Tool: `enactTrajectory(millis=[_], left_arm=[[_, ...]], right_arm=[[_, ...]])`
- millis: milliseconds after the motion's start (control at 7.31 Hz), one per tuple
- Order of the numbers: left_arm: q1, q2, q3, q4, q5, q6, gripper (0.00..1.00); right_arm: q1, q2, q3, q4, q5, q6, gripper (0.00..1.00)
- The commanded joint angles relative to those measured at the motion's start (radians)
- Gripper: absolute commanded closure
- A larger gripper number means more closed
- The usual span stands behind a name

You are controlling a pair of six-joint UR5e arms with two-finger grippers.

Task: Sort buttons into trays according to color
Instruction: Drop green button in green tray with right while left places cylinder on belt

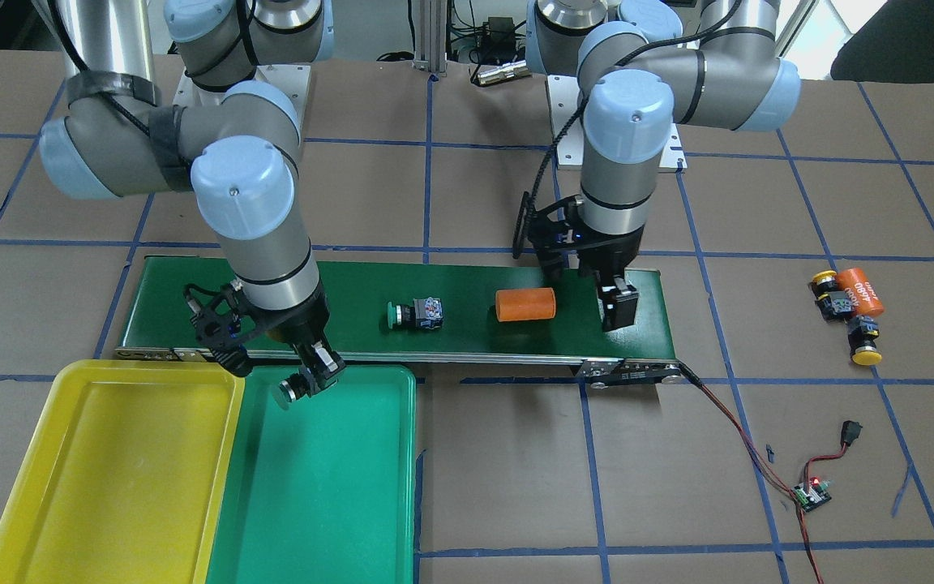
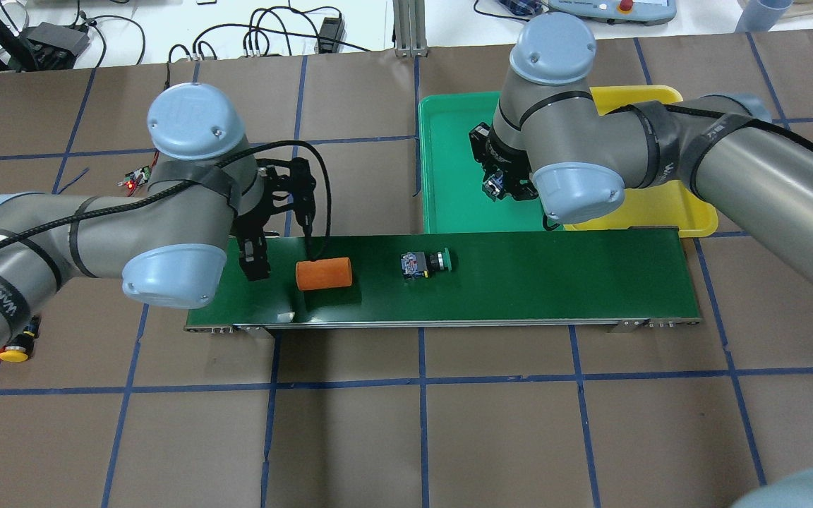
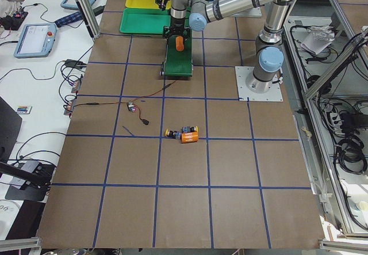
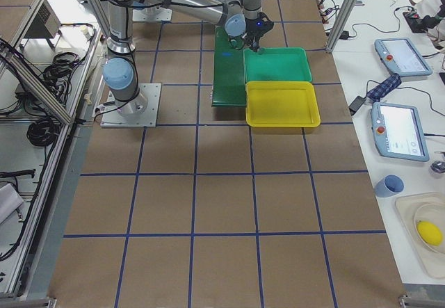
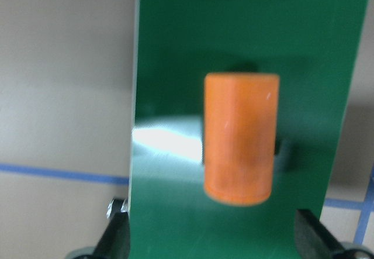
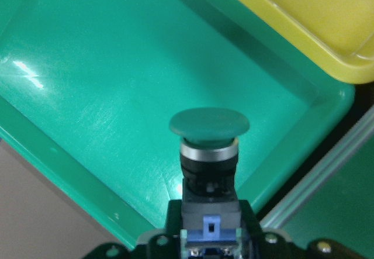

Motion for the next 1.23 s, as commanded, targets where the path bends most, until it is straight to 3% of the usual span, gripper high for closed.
enactTrajectory(millis=[0, 137, 273, 684, 820, 1094], left_arm=[[0.255, 0.018, -0.027, 0.017, 0.024, -0.024, 0.0], [0.371, 0.026, -0.04, 0.035, 0.022, -0.032, 0.0], [0.492, 0.024, -0.044, 0.089, 0.016, -0.083, 0.0], [0.808, -0.056, -0.035, 0.099, -0.193, -0.096, 0.0], [0.858, -0.122, -0.006, 0.102, -0.276, -0.111, 0.0], [0.869, -0.26, 0.112, 0.099, -0.283, -0.127, 0.0]], right_arm=[[0.002, 0.076, -0.001, -0.101, 0.01, -0.041, 1.0], [-0.002, 0.07, -0.002, -0.104, -0.003, -0.041, 0.72], [-0.004, 0.061, -0.002, -0.104, -0.007, -0.035, 0.01], [-0.004, 0.017, 0.012, -0.088, -0.012, -0.034, 0.0], [0.001, -0.017, 0.015, -0.08, -0.016, -0.014, 0.0], [-0.002, -0.119, 0.019, 0.085, -0.065, 0.086, 0.0]])
